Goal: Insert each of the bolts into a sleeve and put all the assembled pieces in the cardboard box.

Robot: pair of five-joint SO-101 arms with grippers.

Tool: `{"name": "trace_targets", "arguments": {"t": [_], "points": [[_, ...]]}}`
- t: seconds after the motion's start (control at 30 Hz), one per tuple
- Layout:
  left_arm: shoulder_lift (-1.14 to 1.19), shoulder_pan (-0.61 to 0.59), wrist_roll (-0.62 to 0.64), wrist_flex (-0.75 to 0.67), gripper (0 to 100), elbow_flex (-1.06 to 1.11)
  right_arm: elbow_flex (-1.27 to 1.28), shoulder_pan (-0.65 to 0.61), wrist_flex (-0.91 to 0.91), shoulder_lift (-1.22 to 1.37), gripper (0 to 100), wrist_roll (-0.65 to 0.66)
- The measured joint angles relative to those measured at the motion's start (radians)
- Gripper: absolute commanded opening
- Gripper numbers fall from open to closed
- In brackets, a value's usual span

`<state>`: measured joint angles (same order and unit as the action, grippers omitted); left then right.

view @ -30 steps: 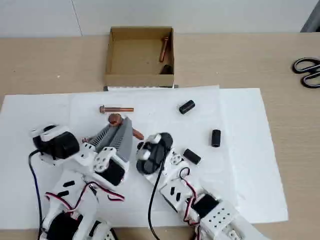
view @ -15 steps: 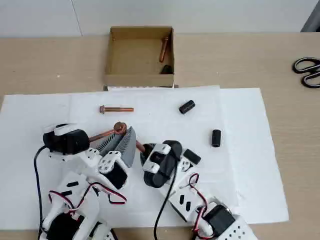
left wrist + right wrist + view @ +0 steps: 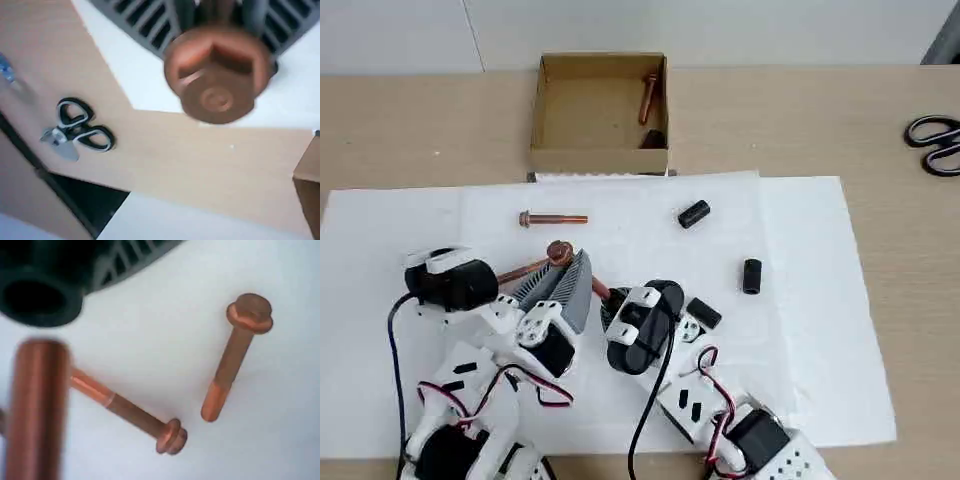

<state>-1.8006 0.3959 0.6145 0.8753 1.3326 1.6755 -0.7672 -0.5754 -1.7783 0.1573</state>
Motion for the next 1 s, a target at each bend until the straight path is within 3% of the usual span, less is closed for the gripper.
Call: {"name": "trace_targets", "arguments": {"t": [0.73,1.0], "points": [[-0.003,0.002,-0.009,-0.063,1,0.081,0.000,-0.066,0.025,-0.011,0.2,-0.003],[-0.005,0.018,-0.003,0.026,1,0.072,-0.003,-0.034,0.025,-0.011,0.2,-0.003]]}}
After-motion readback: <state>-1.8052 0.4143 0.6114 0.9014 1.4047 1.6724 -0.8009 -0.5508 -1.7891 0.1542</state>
